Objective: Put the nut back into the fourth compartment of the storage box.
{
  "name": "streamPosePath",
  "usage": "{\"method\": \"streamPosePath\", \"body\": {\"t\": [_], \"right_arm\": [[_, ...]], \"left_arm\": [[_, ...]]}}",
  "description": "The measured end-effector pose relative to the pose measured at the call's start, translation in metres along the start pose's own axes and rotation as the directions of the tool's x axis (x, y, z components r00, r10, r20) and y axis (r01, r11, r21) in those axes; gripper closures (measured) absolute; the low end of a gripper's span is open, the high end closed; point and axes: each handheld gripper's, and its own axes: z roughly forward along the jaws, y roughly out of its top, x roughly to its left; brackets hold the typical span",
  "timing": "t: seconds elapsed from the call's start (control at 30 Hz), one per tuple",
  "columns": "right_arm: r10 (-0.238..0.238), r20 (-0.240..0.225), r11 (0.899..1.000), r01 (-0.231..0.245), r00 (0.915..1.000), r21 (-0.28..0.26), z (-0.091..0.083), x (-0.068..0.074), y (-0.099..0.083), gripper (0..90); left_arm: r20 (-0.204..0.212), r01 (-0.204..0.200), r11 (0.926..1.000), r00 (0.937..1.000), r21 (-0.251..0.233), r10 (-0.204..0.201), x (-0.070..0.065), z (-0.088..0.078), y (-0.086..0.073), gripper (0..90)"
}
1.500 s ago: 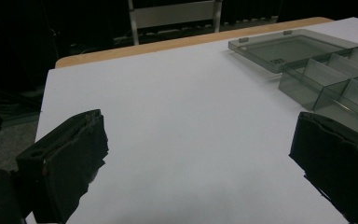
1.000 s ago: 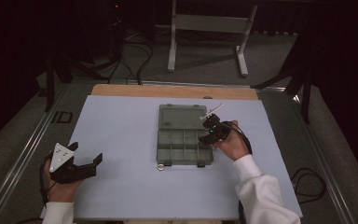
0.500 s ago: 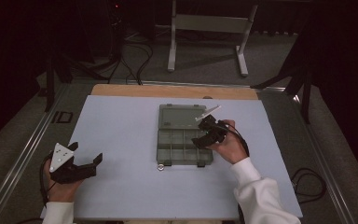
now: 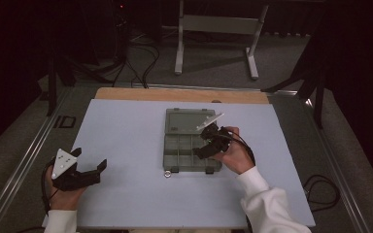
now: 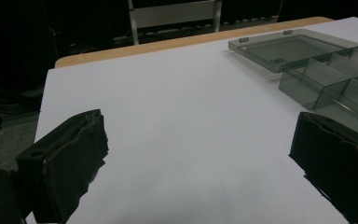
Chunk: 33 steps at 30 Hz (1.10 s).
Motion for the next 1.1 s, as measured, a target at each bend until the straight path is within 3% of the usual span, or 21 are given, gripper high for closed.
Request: {"method": "streamPosePath", "body": {"t": [0.63, 1.1], "right_arm": [[-0.063, -0.073, 0.998, 0.062, 0.9953, -0.017, 0.014, 0.038, 0.009, 18.6], [-0.105, -0.129, 0.994, 0.103, 0.9861, -0.024, 0.023, 0.058, 0.013, 18.7]], "left_arm": [[-0.001, 0.002, 1.0000, 1.0000, -0.003, -0.002, 0.000, -0.001, 0.000, 3.8], [-0.001, 0.000, 1.0000, 1.0000, -0.003, 0.000, 0.000, -0.001, 0.000, 3.8]]}}
